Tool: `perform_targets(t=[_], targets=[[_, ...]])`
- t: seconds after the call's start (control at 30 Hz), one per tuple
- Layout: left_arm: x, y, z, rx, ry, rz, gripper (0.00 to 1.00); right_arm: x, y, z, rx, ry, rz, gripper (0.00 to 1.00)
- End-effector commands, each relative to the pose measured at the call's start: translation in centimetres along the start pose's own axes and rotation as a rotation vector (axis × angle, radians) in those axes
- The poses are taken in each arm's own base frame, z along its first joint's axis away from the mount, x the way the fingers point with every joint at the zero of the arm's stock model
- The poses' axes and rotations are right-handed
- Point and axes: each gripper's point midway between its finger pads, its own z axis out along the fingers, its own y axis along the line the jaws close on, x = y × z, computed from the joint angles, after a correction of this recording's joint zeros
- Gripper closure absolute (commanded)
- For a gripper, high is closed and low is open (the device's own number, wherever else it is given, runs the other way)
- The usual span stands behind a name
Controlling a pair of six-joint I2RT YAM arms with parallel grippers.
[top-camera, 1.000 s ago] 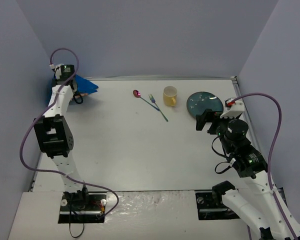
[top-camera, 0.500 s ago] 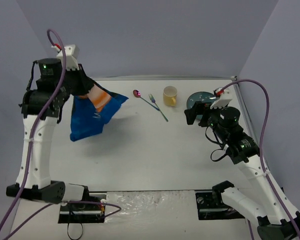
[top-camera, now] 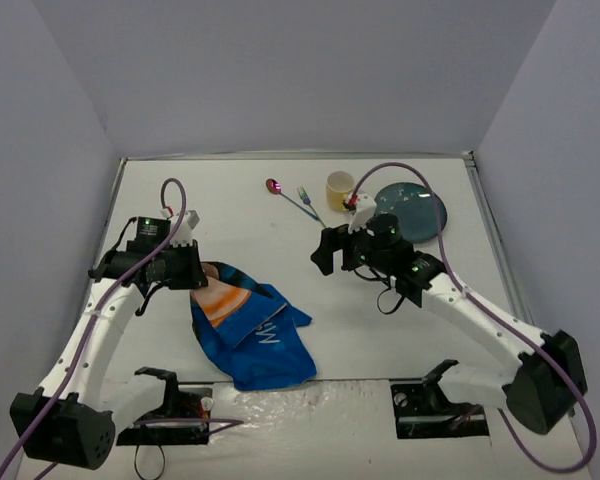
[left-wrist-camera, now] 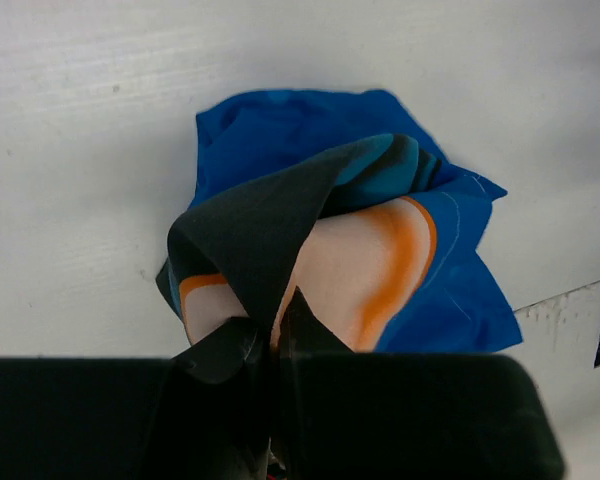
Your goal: Set the dinner table for one person
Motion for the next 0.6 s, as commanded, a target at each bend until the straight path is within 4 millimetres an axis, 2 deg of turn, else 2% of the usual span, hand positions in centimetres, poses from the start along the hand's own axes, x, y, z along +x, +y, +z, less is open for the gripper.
perform_targets(t=[0.0, 0.1, 0.13, 0.23, 0.4, 0.57], targets=[[-2.6, -1.9, -1.5, 0.081, -0.149, 0.007, 1.0, 2.2, 1.6, 3.9, -0.092, 0.008, -0.104, 0.09], [-2.5, -2.0, -1.7, 0.079, -0.154, 0.004, 1.0, 3.5, 1.6, 5.5, -0.118, 0.04, -0.12, 0.11], [-2.4, -1.9, -1.8, 0.07, -0.149, 0.006, 1.0, 4.7, 1.6, 6.6, -0.137, 0.085, -0.126, 0.13], [-2.2, -1.6, -2.2, 0.048, -0.151, 0.009, 1.0, 7.7, 2.3, 7.5, -0.197, 0.187, -0.118, 0.23], [-2.3, -1.7, -2.3, 0.052, -0.15, 0.005, 1.0, 12.0, 4.1, 6.8, -0.278, 0.296, -0.164, 0.3], [-2.5, -1.8, -2.5, 0.054, -0.153, 0.009, 1.0, 13.9, 4.8, 6.4, -0.322, 0.345, -0.18, 0.33]])
